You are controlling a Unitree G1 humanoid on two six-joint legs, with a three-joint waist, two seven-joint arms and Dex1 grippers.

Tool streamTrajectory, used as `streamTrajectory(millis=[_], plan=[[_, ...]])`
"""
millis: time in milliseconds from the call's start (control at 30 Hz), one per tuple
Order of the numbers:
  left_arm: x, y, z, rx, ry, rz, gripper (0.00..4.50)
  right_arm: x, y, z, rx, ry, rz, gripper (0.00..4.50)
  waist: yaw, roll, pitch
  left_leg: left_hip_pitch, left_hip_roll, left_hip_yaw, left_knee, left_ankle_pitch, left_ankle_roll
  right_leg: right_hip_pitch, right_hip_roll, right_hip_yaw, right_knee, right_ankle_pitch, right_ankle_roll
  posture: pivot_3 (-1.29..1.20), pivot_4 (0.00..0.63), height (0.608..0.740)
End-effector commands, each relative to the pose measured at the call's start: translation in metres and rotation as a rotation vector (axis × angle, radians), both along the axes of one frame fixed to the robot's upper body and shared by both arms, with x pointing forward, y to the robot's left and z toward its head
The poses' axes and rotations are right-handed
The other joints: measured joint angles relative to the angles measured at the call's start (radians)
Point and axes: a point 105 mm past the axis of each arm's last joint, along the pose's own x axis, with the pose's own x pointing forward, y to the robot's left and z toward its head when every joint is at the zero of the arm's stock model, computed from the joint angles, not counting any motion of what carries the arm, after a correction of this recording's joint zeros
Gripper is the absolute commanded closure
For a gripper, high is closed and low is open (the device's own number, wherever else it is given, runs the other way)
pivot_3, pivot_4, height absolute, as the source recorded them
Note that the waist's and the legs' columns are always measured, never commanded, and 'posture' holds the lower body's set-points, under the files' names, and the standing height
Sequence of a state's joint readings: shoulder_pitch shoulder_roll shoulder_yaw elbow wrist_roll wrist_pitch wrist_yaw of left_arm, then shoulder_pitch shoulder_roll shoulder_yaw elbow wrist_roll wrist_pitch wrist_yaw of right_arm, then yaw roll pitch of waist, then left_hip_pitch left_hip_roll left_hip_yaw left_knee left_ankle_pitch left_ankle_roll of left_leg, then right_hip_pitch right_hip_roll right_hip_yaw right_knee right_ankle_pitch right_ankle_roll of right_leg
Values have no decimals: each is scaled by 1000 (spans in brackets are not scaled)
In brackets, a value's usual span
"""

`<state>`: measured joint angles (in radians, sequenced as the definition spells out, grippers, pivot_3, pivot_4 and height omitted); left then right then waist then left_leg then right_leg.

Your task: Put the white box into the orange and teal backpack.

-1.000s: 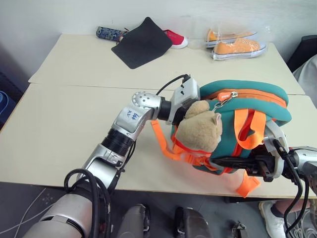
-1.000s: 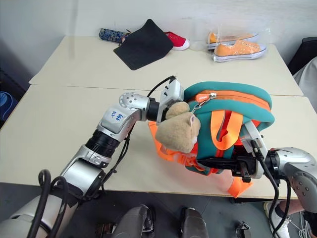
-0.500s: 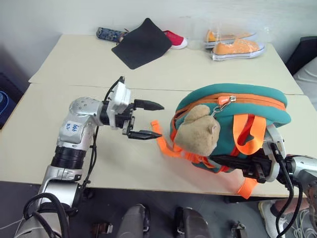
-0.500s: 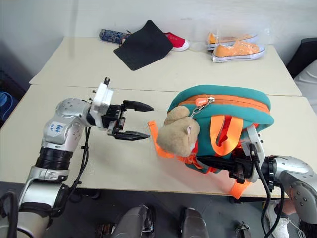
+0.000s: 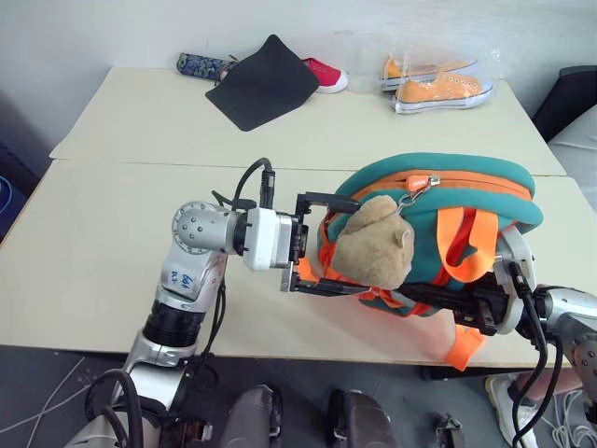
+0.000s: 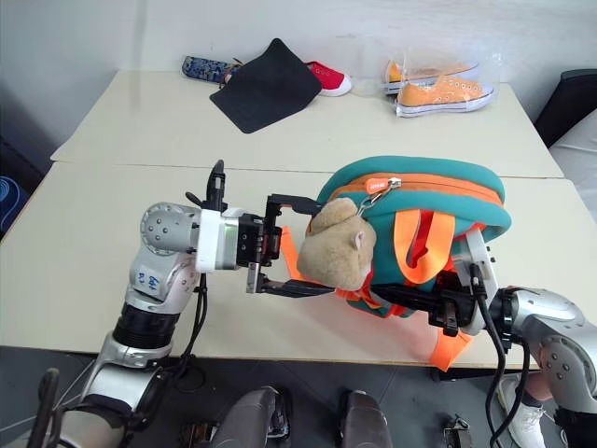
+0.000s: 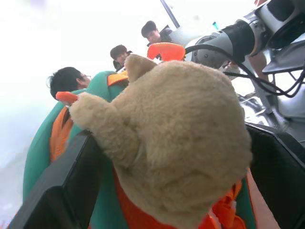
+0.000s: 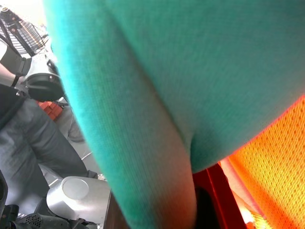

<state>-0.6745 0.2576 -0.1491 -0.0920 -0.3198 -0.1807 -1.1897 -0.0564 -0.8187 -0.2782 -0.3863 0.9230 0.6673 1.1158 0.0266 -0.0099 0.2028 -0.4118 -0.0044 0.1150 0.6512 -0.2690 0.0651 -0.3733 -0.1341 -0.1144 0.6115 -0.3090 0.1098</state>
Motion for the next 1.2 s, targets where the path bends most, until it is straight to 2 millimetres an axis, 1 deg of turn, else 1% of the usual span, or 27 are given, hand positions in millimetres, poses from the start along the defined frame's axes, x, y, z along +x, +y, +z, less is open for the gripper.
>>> streamTrajectory(millis=[33, 133, 233, 267, 333, 367, 433, 500, 533, 600, 633, 700, 767, 800, 867, 900, 967, 1033, 1067, 1167, 1200], plan=[[4, -5, 12, -85, -36, 37, 1230, -2, 0, 8, 6, -19, 15, 4500, 0, 0, 0, 0, 0, 0, 0, 0, 0, 0, 0, 0, 0, 0, 0, 0, 150, 740], [13, 4, 16, -106, -17, 86, 2111, -2, 0, 8, 8, -18, 8, 4500, 0, 0, 0, 0, 0, 0, 0, 0, 1, 0, 0, 0, 0, 0, 0, 0, 150, 740], [35, 29, 16, -81, -26, 217, 2851, -4, -2, 6, 8, -22, -14, 4500, 0, 0, 0, 0, 0, 0, 0, 0, 1, 0, 0, 0, 0, 0, 0, 0, 150, 740], [39, 35, 17, -78, -24, 243, 3084, -4, -3, 7, 8, -25, -21, 4500, 0, 0, 0, 0, 0, 0, 0, 0, 1, 0, 0, -1, 0, 0, 0, 0, 150, 740], [49, 51, 25, -110, 38, 282, 3401, -5, -8, 8, 21, -32, -54, 4500, -1, 0, 0, 0, 0, 0, 0, 0, 1, 0, 0, -1, 1, 0, 0, 0, 150, 740], [51, 56, 28, -125, 66, 287, 3482, -6, -9, 8, 25, -32, -65, 4500, -1, 0, 0, 0, 0, 0, 0, 0, 1, 0, 0, -1, 1, 0, 0, 0, 150, 740], [57, 68, 36, -153, 144, 295, 3502, -9, -13, 4, 24, -22, -90, 4500, 0, 0, 0, 0, 0, -1, 0, 0, 1, 0, 0, -1, 1, 0, 0, 0, 150, 740], [67, 80, 41, -178, 214, 337, 3502, -12, -17, 0, 25, -13, -117, 4500, 2, 0, 0, 0, 0, -2, 0, 0, 1, 0, 0, -1, 1, 0, 0, 0, 150, 740], [71, 84, 42, -184, 232, 357, 3502, -13, -18, 0, 27, -12, -126, 4500, 1, 0, 0, 0, 0, -2, 0, 0, 1, 0, 0, -1, 1, 0, 0, 0, 150, 740], [85, 95, 40, -216, 332, 416, 3502, -14, -20, -2, 30, -11, -152, 4500, 1, 0, 0, 0, 0, -2, 0, 0, 1, 1, 0, -1, 1, 0, 0, 0, 150, 740], [88, 98, 39, -225, 364, 433, 3502, -14, -21, -2, 31, -11, -159, 4500, 0, 0, 0, 0, 0, -2, 1, 0, 1, 1, 0, -1, 1, 0, 0, 0, 150, 740], [106, 108, 18, -196, 525, 520, 3502, -15, -22, -3, 37, -13, -178, 4500, 0, 0, 0, 0, 0, -1, 1, 0, 1, 1, 0, -1, 2, 0, 0, 0, 150, 740], [115, 112, -18, -70, 606, 599, 3502, -15, -23, -3, 46, -17, -192, 4500, -1, 0, 0, 1, 0, -1, 0, 0, 0, 1, 0, -1, 2, 0, 0, 0, 150, 740], [115, 111, -41, 28, 608, 627, 3502, -15, -22, -4, 51, -18, -196, 4500, -2, 0, 0, 1, 0, -1, 0, 0, 0, 0, 1, -1, 2, 0, 0, 0, 150, 740], [111, 107, -70, 155, 506, 627, 3502, -16, -21, -4, 57, -21, -199, 4500, -1, 0, 0, 2, 0, 0, -2, 0, 0, 0, 1, 0, 4, 0, 0, 0, 150, 740], [109, 102, -78, 168, 507, 609, 3502, -15, -20, -5, 61, -22, -199, 4500, -1, 0, 0, 3, 0, 1, -2, 0, 0, 0, 1, 1, 4, 0, 0, 0, 150, 740], [107, 95, -86, 166, 536, 579, 3502, -15, -19, -5, 67, -25, -200, 4500, 0, 0, 0, 3, 0, 3, -2, -1, 0, 0, 0, 3, 2, 0, 0, 0, 150, 740], [97, 82, -99, 201, 578, 514, 3502, -13, -16, -6, 73, -31, -200, 4500, 2, -1, 0, 2, 0, 2, -1, -3, -4, -1, -1, 3, 2, 0, 0, 0, 150, 740], [94, 78, -103, 201, 607, 497, 3502, -12, -15, -7, 74, -38, -203, 4500, 1, -1, 0, 3, 0, 2, -1, -4, -5, -1, -2, 3, 2, 0, 0, 0, 150, 740], [93, 77, -105, 181, 655, 493, 3502, -9, -14, -10, 66, -54, -217, 4500, -1, 0, 0, 3, 0, 2, -2, -4, -6, -1, -2, 3, 2, 0, 0, 0, 150, 740], [91, 80, -105, 179, 651, 499, 3502, -5, -15, -11, 58, -84, -242, 4500, -1, -1, 0, 3, 0, 2, -2, -4, -6, -1, -1, 3, 2, 0, 0, 0, 150, 740]])
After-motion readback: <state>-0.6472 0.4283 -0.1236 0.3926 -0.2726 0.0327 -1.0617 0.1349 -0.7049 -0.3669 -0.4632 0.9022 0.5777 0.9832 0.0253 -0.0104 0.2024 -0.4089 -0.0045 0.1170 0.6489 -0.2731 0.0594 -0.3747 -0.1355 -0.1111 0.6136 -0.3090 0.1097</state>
